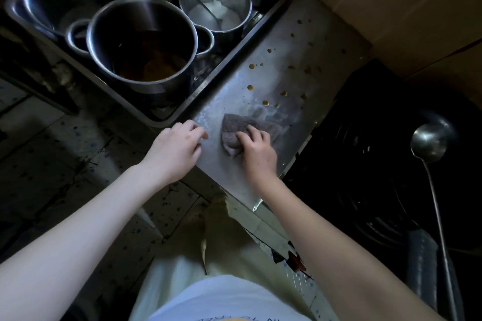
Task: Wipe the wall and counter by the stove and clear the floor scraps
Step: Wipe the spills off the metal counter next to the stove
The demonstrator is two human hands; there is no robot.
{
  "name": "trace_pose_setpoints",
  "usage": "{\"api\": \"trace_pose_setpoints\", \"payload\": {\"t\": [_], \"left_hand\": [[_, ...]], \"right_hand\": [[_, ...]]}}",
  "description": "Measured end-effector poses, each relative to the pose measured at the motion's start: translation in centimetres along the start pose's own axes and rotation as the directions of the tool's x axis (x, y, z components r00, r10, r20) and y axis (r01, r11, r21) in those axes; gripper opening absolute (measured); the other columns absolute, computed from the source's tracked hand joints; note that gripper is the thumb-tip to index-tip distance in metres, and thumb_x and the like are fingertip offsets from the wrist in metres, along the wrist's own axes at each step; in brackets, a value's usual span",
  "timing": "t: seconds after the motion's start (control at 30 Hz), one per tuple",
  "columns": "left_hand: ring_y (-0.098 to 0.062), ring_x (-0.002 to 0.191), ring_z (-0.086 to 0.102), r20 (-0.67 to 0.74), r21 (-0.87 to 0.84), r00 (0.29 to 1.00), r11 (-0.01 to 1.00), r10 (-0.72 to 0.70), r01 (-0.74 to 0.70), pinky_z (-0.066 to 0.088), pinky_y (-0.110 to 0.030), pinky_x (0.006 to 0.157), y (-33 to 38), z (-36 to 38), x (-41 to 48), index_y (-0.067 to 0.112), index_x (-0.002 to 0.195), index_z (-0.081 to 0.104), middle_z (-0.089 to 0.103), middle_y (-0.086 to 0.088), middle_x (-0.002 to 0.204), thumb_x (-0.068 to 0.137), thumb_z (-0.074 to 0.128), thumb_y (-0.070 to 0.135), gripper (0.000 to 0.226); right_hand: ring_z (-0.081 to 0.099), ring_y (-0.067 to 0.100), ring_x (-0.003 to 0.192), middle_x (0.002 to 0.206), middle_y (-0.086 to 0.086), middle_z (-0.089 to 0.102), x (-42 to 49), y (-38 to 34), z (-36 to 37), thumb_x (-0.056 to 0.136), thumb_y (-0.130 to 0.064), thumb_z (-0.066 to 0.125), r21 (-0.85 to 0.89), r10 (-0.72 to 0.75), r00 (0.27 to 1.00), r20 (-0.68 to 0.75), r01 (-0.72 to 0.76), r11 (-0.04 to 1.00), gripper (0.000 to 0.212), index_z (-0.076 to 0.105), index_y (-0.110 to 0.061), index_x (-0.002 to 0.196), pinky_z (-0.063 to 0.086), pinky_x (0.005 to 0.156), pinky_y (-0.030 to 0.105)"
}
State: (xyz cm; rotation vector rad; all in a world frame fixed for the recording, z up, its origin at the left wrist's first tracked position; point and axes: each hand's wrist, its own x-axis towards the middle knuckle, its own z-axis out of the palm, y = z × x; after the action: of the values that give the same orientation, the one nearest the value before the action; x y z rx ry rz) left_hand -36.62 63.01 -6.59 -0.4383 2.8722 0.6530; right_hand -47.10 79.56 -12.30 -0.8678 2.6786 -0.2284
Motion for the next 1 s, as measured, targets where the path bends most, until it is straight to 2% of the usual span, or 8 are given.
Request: {"api": "trace_pose_setpoints", "payload": {"t": [0.17,0.3,0.37,0.43,0.57,0.73,0.87,1.0], "left_hand": [[-0.024,0.104,0.054,-0.01,0.024,1.0,0.999,0.023,-0.023,0.044,-0.038,0.083,0.4,-0.4,0.5,0.019,0.112,0.06,0.056,-0.002,0.119,0.091,0.049,0.021,0.024],[-0.023,0.106,0.054,-0.006,0.033,0.999,0.999,0.036,-0.036,0.045,-0.038,0.084,0.8,-0.5,0.8,0.019,0.115,0.059,0.055,-0.002,0.121,0.092,0.048,0.021,0.025],[-0.023,0.107,0.053,-0.006,0.029,0.999,0.999,0.037,-0.037,0.045,-0.037,0.084,1.1,-0.4,0.9,0.019,0.116,0.058,0.055,-0.003,0.121,0.092,0.048,0.021,0.026],[-0.023,0.108,0.053,-0.005,0.023,0.999,0.999,0.034,-0.034,0.045,-0.037,0.084,1.2,-0.4,1.1,0.019,0.117,0.058,0.055,-0.003,0.122,0.093,0.048,0.022,0.026],[-0.022,0.108,0.053,-0.009,0.017,1.0,1.0,0.017,-0.017,0.045,-0.037,0.083,1.1,-0.3,1.1,0.02,0.116,0.059,0.055,-0.002,0.121,0.092,0.048,0.021,0.026],[-0.024,0.106,0.054,-0.011,0.027,1.0,1.0,-0.016,0.017,0.044,-0.039,0.084,0.4,-0.5,0.4,0.02,0.115,0.059,0.055,-0.002,0.121,0.091,0.049,0.021,0.026],[-0.025,0.104,0.054,-0.018,0.048,0.998,0.997,-0.052,0.053,0.045,-0.04,0.085,-0.3,-0.6,-0.5,0.019,0.115,0.06,0.056,-0.002,0.12,0.09,0.05,0.02,0.027],[-0.025,0.108,0.053,-0.01,0.031,0.995,0.994,-0.101,0.101,0.044,-0.039,0.088,-0.3,-0.6,-0.9,0.019,0.116,0.059,0.055,-0.001,0.121,0.089,0.05,0.018,0.028]], "right_hand": [[0.032,0.03,0.136,0.147,0.014,0.038,3.3,0.2,-1.6,0.084,-0.008,0.063,0.086,-0.066,0.995,-0.073,0.073,0.994,0.04,0.058,-0.017,0.122,0.041,0.102,0.045],[0.033,0.031,0.135,0.144,0.012,0.041,5.2,3.2,-3.1,0.091,-0.012,0.052,0.276,0.123,0.983,-0.138,-0.081,0.958,0.03,0.061,-0.019,0.119,0.032,0.109,0.047],[0.033,0.026,0.135,0.144,0.008,0.041,5.2,4.8,-3.4,0.094,-0.019,0.043,0.377,0.264,0.954,-0.145,-0.194,0.906,0.029,0.061,-0.02,0.117,0.032,0.107,0.042],[0.029,0.022,0.136,0.147,0.004,0.037,4.2,5.9,-3.1,0.093,-0.017,0.044,0.294,0.307,0.941,-0.146,-0.255,0.921,0.031,0.058,-0.024,0.12,0.032,0.105,0.034],[0.033,0.028,0.13,0.142,0.008,0.036,0.8,4.5,-1.1,0.087,-0.004,0.047,0.205,0.158,0.981,-0.117,-0.132,0.97,0.044,0.053,-0.021,0.127,0.035,0.102,0.036],[0.03,0.032,0.135,0.146,0.015,0.035,0.5,-0.7,0.6,0.086,-0.007,0.06,0.179,-0.039,0.999,-0.034,0.045,0.983,0.042,0.054,-0.018,0.126,0.041,0.098,0.047],[0.032,0.033,0.137,0.147,0.017,0.037,3.6,-2.6,-0.1,0.084,-0.009,0.063,0.149,-0.116,0.991,-0.064,0.124,0.981,0.04,0.056,-0.016,0.123,0.043,0.097,0.049],[0.044,0.03,0.128,0.14,0.012,0.046,7.5,-0.9,-1.9,0.087,-0.013,0.059,0.09,-0.112,0.984,-0.14,0.125,0.988,0.036,0.058,-0.022,0.122,0.044,0.094,0.041]]}}
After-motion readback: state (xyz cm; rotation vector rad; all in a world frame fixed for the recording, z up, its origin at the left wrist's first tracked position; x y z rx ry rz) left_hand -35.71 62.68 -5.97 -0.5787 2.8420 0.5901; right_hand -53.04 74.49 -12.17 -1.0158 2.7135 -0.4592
